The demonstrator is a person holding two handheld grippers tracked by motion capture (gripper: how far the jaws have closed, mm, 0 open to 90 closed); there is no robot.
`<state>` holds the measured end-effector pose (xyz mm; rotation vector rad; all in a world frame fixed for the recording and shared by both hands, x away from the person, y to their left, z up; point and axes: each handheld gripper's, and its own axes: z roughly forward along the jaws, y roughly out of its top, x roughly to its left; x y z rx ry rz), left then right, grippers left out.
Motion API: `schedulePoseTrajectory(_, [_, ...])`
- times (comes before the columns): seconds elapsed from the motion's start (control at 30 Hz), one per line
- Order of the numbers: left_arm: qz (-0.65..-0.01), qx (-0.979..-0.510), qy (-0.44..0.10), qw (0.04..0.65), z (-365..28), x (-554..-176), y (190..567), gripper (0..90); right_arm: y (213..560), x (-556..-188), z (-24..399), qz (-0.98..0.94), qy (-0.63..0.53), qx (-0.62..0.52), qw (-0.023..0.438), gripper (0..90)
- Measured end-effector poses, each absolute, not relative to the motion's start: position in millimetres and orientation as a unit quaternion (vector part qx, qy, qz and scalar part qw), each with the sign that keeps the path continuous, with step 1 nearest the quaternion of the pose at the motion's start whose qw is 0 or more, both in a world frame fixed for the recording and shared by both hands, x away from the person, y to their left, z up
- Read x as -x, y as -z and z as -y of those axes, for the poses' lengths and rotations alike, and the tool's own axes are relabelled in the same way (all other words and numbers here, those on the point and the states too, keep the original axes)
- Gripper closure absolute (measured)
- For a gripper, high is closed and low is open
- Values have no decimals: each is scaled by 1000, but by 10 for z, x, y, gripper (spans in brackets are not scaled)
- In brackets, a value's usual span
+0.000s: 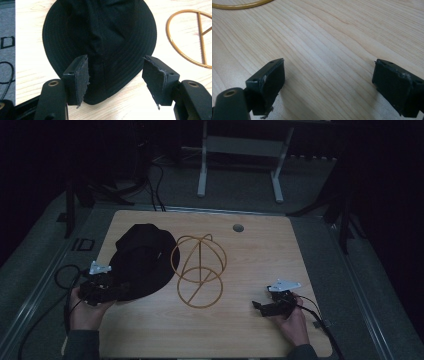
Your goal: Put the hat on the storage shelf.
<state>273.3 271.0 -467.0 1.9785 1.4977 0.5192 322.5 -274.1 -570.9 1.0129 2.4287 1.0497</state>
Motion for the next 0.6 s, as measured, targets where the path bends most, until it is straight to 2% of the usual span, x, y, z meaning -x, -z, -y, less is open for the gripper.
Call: schedulePoseTrajectory(0.6, [-570, -761, -150, 271, -2711, -2948, 4531, 407, 5709, -3212, 2743, -844, -365, -362, 157, 109])
